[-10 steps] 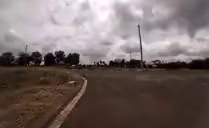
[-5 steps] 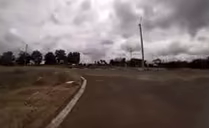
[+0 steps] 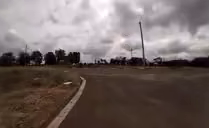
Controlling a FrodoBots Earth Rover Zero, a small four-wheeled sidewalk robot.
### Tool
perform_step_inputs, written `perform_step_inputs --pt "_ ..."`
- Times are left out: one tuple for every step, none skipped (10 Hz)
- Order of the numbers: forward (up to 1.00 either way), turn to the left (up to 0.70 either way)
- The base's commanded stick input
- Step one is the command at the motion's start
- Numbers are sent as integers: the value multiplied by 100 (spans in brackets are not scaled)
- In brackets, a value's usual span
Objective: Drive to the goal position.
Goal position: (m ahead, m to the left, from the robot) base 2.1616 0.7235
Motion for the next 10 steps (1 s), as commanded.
perform_step_inputs --pt "50 0" --pt "50 0" --pt "50 0" --pt "50 0" --pt "50 0" --pt "50 0" --pt "50 0" --pt "50 0" --pt "50 0" --pt "50 0"
